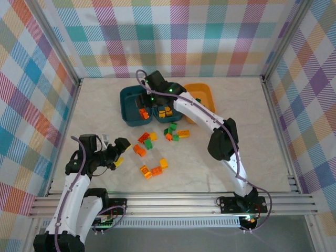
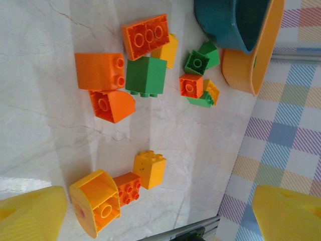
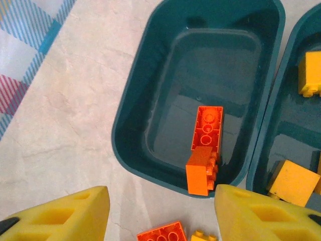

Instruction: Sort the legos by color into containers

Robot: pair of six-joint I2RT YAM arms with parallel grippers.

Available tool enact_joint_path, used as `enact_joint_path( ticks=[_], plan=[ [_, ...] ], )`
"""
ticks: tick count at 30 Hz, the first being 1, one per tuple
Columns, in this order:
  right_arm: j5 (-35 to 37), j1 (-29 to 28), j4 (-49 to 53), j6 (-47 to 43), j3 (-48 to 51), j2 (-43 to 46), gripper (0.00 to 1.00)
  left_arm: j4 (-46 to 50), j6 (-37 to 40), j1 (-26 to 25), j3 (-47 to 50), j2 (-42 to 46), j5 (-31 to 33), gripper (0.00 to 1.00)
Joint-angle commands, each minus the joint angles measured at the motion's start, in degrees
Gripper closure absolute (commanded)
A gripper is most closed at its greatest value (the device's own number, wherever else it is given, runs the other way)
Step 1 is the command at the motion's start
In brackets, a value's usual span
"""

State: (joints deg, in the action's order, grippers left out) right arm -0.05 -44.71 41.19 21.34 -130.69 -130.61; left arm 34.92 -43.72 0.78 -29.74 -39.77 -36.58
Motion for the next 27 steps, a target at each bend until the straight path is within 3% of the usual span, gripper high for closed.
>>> enact_joint_path(
  ticks=[1, 14, 18, 23, 27],
  plan=[
    [1.33, -0.38, 0.64, 1.58, -1.57, -4.97, 0.41, 2.06, -0.84, -0.69, 0.47, 0.58, 0.98, 0.05],
    [-1.78, -1.43, 2.14, 1.22, -10.51, -14.78, 0.41, 1.5, 0.39, -0.69, 0.29, -1.97, 1.03, 0.05],
    [-4.63, -1.99, 1.64, 1.2, -10.73, -15.56, 0.42, 0.6, 0.51, -0.69, 0.38, -3.32, 1.23, 0.05],
    [-14.47, -2.92, -0.32, 1.26, -13.14, -16.25, 0.42, -0.92, 0.3, -0.7, 0.39, -5.44, 1.09, 0.05],
    [-13.19, -3.05, -1.91, 1.31, -10.73, -13.02, 0.42, -0.65, 0.27, -0.86, -0.39, -5.86, 1.04, 0.05]
  ],
)
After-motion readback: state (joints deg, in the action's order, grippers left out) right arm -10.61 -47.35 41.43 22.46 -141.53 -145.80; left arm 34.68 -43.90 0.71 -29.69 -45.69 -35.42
